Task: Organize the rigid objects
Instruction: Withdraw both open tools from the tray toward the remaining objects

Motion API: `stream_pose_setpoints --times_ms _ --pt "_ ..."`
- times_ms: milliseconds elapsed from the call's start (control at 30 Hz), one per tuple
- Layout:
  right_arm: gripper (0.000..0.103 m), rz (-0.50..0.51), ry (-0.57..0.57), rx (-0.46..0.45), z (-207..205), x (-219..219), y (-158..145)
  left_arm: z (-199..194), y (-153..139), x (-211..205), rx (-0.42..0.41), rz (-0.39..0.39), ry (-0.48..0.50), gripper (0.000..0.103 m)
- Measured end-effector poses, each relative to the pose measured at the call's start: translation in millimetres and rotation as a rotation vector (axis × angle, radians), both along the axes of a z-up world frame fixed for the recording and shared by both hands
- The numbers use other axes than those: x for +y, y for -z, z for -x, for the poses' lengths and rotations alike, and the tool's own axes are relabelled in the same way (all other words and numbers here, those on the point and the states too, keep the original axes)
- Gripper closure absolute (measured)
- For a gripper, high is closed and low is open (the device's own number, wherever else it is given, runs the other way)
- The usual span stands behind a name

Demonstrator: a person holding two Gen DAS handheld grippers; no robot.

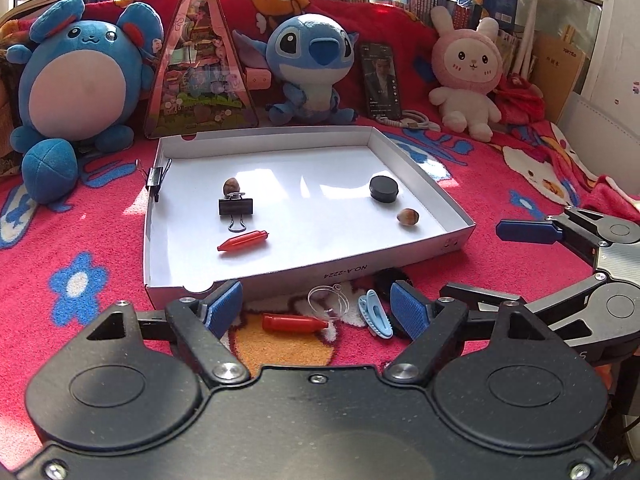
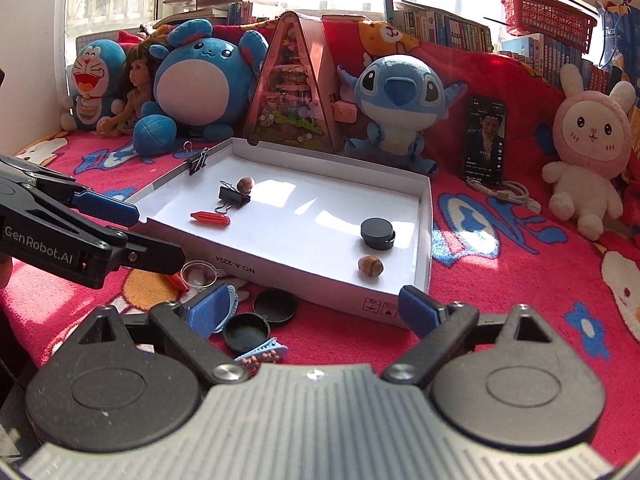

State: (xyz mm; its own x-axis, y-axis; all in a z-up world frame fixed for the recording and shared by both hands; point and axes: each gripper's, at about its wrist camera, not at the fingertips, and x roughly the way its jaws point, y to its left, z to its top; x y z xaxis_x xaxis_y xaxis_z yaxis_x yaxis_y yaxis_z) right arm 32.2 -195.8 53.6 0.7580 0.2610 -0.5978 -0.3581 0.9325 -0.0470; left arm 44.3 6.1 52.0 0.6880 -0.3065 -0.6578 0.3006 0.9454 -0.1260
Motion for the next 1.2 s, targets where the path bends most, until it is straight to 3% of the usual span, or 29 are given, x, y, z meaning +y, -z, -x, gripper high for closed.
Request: stream_pose_setpoints --times_ms 400,500,700,933,1200 --pt "0.007 0.001 0.001 0.028 12.3 2.8 20.2 12.4 22.1 -1.1 0.036 -0.011 -0.010 0.024" --pt "0.007 0.013 -0.002 0.028 15.7 5.4 24.7 13.8 27.4 -0.3 0.051 -0.009 -0.015 0.033" --pt "0.007 0.044 -0.022 0.030 21.0 13.0 32.8 15.5 34.1 1.7 0.065 -0.002 -0.014 0.040" --pt "0.007 0.063 -0.028 0.013 24.0 18.2 35.5 17.3 35.3 0.0 0.009 -0.059 -0.045 0.046" --pt "0.018 0.078 -0.085 0.020 23.9 22.6 36.5 9.9 39.9 -5.0 -0.004 -0.076 -0.050 0.046"
